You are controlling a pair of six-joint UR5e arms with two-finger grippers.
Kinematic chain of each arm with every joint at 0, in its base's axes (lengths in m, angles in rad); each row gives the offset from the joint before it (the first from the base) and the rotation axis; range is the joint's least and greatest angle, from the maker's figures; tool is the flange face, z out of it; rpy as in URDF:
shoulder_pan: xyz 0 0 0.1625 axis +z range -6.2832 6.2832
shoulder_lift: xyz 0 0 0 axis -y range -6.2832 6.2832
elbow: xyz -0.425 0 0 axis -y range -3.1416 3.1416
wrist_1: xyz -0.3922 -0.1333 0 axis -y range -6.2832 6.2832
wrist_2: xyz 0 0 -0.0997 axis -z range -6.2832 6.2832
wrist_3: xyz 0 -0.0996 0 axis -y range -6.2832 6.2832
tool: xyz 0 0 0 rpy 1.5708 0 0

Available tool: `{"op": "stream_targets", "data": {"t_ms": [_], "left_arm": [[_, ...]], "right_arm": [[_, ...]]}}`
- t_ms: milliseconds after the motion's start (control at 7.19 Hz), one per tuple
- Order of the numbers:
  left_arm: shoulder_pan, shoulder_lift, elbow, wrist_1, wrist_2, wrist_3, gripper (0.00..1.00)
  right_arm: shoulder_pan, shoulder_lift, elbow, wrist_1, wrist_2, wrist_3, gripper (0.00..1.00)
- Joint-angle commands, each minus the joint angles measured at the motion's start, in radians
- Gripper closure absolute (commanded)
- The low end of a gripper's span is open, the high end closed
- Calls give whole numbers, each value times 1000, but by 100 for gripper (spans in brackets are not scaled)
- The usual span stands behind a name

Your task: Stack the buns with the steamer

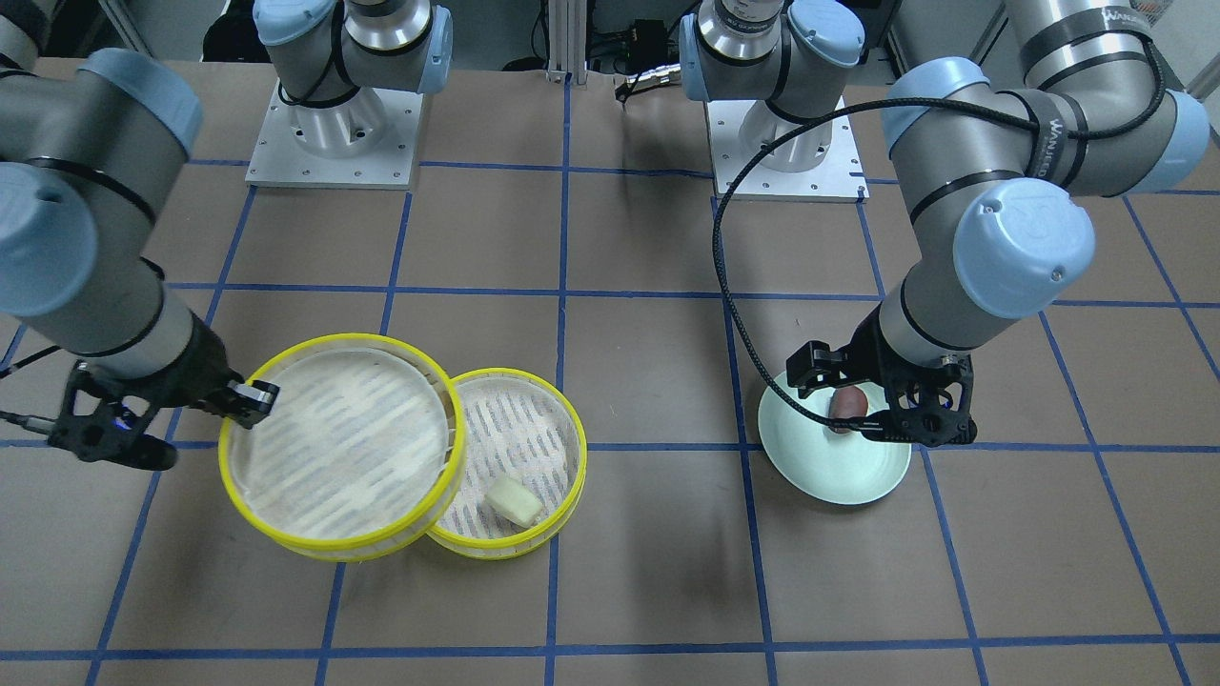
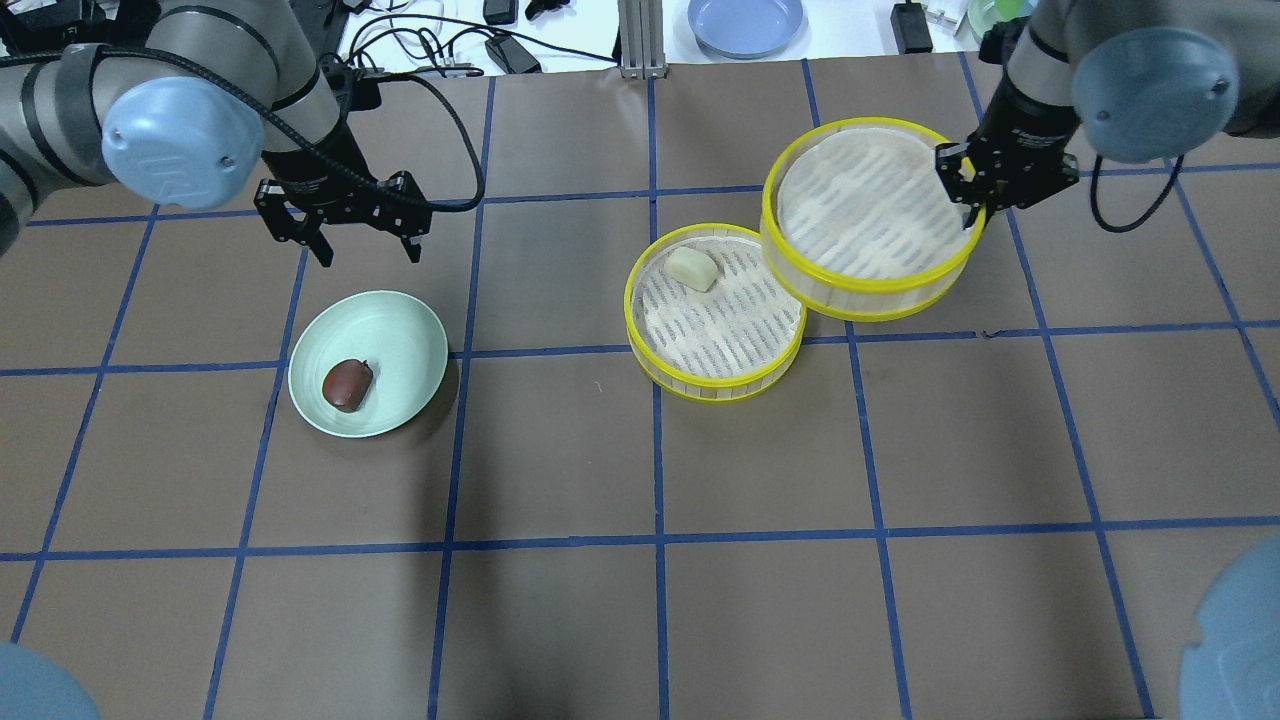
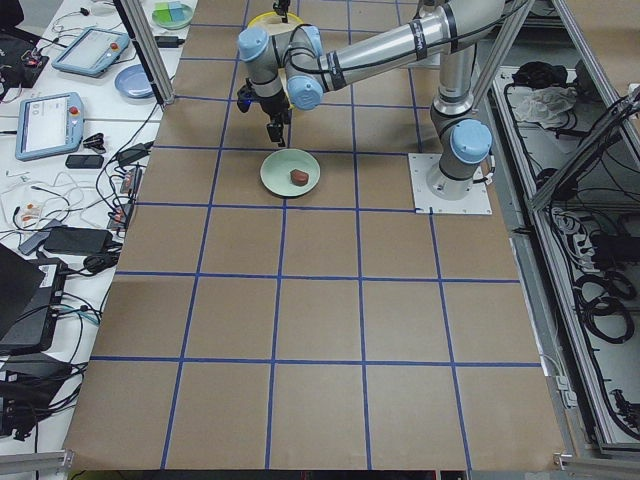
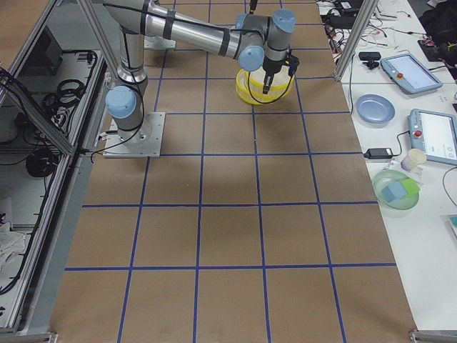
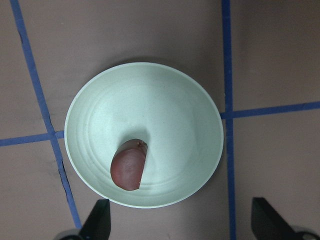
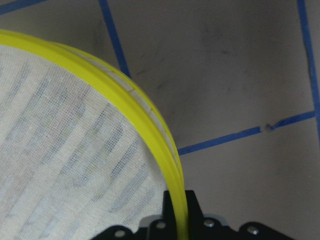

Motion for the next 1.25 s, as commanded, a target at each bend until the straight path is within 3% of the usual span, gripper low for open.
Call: {"op": "stream_targets", "data": {"t_ms": [0,139,696,835,974,1113], "left_arm": [[48,-30,-81,47,0,128,0],[48,-54,-101,80,0,159,0],[48,-168,-124,160,17,231,0],[48,-182,-124,167,17,231,10],[48,-191,-124,165,20,234,36],[48,-192,-121,165,21,233,81]], "right_arm": [[44,1,67,-77,37,49,100],[54,4,69,-82,85,78,100],[66,39,71,-123,85,95,100],[66,39,72,-123,73,95,100],[66,39,83,-123,79,96,100],[66,39,92,-123,82,96,100]]}}
